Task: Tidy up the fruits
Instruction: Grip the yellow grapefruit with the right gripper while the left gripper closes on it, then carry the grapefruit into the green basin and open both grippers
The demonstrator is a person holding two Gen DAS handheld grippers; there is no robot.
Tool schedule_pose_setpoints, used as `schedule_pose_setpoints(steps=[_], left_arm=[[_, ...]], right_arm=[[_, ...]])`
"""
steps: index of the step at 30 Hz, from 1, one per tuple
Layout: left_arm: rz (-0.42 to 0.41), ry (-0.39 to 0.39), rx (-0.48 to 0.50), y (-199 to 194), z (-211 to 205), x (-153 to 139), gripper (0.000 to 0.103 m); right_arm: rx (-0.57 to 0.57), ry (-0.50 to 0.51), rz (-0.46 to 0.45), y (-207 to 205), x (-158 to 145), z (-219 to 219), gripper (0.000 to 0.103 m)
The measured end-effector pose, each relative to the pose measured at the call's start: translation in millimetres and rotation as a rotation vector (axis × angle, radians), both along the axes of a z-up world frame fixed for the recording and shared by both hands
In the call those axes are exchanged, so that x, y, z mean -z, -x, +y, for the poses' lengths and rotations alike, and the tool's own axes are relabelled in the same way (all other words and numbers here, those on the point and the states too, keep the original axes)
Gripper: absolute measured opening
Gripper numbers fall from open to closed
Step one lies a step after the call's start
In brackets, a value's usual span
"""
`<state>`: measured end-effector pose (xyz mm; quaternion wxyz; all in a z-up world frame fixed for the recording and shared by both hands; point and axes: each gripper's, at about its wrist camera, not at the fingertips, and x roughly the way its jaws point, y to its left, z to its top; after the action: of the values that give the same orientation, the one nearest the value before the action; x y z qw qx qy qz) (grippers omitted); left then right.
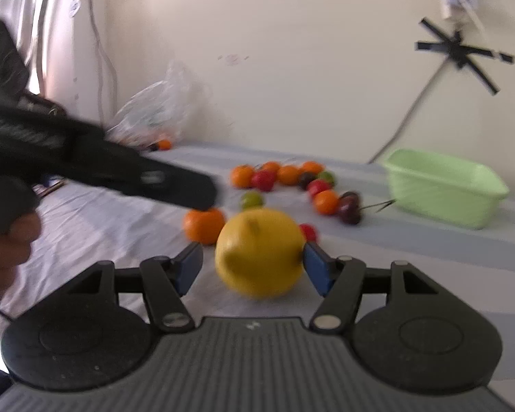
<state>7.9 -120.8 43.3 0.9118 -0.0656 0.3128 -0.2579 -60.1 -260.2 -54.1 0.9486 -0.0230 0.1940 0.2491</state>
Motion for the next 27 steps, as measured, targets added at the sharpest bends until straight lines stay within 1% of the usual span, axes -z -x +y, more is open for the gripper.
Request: schedule_pose_setpoints(steps=[1,2,6,7,8,9,13,16,20,22,23,24,25,27], left_arm=[[0.008,-0.027,0.009,-3.0,-5.3,2.5,0.063],[0.013,-0.047,0.014,-5.3,-10.3,4.0,0.062],[0.029,-0.115,-0.002,-15.6,-17.8,12.4,0.062],[0.028,-0.123,-0.010,-17.3,-18.1,12.3,0.065],[0.032,-0.119,-0.008,-18.6,-16.6,11.0,0.067],[0.034,-0.113,-0.009,-19.7,-15.8,9.8,0.066],[0.027,-0.130,-0.002,-22.2,-19.5,6.1,0.066],[0.039,-0.143,0.021,-26.3,-26.2,8.4,0.066],[0.034,-0.161,0.049,-30.2,-38.2,10.9,0.066],[0.045,-0.171,0.047,-33.8,-41.2,15.1,0.067],[0.044,-0.163,0.045,-34.3,-40.9,16.7,0.067],[0.043,-0.161,0.040,-34.0,-40.8,17.1,0.066],[0.041,-0.162,0.036,-33.0,-40.9,16.2,0.066],[0.036,-0.160,0.029,-30.1,-40.7,10.9,0.065]], right_arm=[[-0.002,0.010,0.004,-0.6,2.3,1.6,0.067],[0.000,0.017,0.011,-1.2,3.0,2.7,0.067],[0.011,-0.021,0.046,-6.9,2.6,-3.7,0.067],[0.012,-0.030,0.056,-7.3,2.9,-5.1,0.067],[0.013,-0.039,0.064,-8.0,2.9,-6.5,0.067],[0.013,-0.046,0.068,-7.9,2.6,-7.6,0.067],[0.016,-0.065,0.078,-11.6,1.9,-10.1,0.068],[0.025,-0.052,0.065,-11.6,0.8,-9.6,0.068],[0.030,-0.043,0.064,-17.0,0.5,-9.1,0.068],[0.037,-0.036,0.078,-21.8,1.5,-7.5,0.068],[0.037,-0.034,0.088,-24.6,2.0,-6.9,0.068],[0.039,-0.031,0.093,-26.6,2.3,-6.3,0.067],[0.046,-0.030,0.090,-27.3,2.0,-6.8,0.064],[0.036,-0.052,0.092,-26.3,0.3,-9.9,0.063]])
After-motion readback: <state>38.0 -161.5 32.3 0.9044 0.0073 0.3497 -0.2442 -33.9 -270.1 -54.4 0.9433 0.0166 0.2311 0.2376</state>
